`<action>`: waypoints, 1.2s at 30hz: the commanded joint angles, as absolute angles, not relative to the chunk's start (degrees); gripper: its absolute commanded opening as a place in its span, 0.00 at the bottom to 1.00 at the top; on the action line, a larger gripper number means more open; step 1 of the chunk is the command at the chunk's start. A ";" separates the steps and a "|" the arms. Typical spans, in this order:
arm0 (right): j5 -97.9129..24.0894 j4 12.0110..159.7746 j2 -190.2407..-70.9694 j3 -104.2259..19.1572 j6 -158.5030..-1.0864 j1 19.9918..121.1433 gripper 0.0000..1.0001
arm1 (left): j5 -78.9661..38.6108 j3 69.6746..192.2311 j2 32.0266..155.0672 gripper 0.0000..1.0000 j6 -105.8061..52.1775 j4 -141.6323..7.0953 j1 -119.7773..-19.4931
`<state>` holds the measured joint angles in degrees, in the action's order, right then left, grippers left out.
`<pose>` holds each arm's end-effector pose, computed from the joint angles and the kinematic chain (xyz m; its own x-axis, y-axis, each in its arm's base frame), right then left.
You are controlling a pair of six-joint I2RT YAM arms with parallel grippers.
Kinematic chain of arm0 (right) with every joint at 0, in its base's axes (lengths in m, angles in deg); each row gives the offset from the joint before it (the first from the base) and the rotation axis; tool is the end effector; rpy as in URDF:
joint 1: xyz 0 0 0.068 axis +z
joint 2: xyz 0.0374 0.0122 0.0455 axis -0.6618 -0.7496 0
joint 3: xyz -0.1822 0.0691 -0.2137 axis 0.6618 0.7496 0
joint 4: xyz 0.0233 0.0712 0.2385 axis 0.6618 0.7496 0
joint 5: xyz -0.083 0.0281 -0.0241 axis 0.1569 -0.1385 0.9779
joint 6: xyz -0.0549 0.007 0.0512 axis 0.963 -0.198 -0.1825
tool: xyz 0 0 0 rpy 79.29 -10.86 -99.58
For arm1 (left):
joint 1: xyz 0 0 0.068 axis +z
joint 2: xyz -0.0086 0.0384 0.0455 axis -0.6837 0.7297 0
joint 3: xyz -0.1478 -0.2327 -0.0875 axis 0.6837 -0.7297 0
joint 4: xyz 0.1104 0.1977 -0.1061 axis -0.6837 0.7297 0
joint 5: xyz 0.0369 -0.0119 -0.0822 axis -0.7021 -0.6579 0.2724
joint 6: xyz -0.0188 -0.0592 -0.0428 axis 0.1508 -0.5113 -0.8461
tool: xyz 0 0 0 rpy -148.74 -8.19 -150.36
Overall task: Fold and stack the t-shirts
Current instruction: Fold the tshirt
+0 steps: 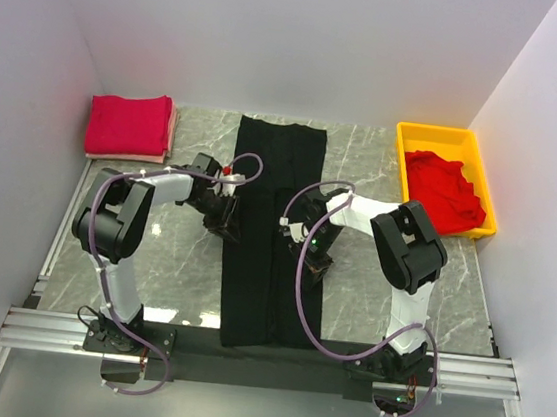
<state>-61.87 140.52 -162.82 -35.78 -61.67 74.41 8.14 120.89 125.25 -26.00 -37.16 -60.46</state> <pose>0.2480 0.2018 0.1258 -0.7360 -0.6743 0.0600 -0.5375 0.6360 0.5537 0.3192 -0.1393 0.1402 -0.9726 0.1462 -0.1806 0.2276 0.7554 -0.6144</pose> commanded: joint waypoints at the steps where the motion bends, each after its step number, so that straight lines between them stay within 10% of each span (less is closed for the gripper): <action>1: -55.73 138.20 -162.99 -37.03 -60.50 74.66 0.10 | 4.08 121.88 124.75 0.29 -21.13 -33.62 -58.87; 11: -58.36 145.16 -154.20 -47.39 -53.89 71.16 0.14 | 8.21 128.56 116.49 0.42 -10.31 -27.10 -57.90; 36: -43.60 130.64 -188.82 -88.62 -78.95 64.21 0.05 | 1.27 154.85 145.14 0.32 -34.57 -39.50 -56.76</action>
<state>-44.01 130.25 -187.52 -84.89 -76.77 64.64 1.21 152.58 144.35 -32.03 -39.23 -56.65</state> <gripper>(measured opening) 0.051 0.317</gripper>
